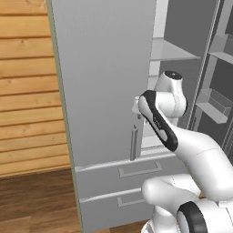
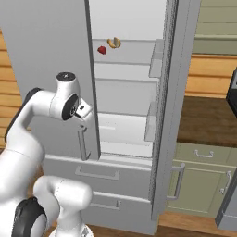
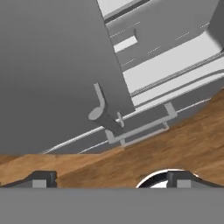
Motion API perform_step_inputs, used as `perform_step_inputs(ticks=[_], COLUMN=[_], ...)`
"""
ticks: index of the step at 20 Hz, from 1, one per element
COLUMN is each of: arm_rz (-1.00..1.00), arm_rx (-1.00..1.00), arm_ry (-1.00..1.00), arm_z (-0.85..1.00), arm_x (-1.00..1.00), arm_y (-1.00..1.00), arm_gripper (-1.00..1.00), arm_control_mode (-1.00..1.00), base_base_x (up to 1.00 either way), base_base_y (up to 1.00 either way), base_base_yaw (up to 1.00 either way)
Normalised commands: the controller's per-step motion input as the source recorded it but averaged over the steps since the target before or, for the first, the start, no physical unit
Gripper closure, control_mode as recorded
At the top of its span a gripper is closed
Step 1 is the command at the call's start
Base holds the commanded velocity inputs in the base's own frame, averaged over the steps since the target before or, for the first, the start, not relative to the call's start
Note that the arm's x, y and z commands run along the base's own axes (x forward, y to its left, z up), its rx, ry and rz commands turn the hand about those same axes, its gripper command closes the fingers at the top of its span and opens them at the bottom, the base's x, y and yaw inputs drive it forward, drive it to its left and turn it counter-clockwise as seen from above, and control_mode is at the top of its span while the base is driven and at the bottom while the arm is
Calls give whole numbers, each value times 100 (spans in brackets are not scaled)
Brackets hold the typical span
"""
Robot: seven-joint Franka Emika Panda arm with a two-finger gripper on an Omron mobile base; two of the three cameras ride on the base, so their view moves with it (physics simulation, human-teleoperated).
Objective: Take the strawberry from the fridge and place it on top of the pancake, located on the dining counter.
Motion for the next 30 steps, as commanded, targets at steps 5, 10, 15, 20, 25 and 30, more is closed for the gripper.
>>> perform_step_inputs(ticks=[5, 10, 15, 20, 25, 30], arm_rz=[1, 17, 8, 5, 1, 0], arm_rx=[-13, -8, -1, -3, -2, -4], arm_ry=[7, 1, 0, 0, 0, 1], arm_z=[-36, -37, -28, -31, -22, -19], arm_x=[58, 24, 28, 20, 24, 38], arm_y=[-2, 1, 15, 1, -1, 0], arm_gripper=[-100, -100, -100, -100, -100, -100], arm_control_mode=[-100, -100, -100, -100, -100, -100], base_base_x=[0, 0, 0, 0, 0, 0], base_base_y=[0, 0, 0, 0, 0, 0], base_base_yaw=[0, 0, 0, 0, 0, 0])
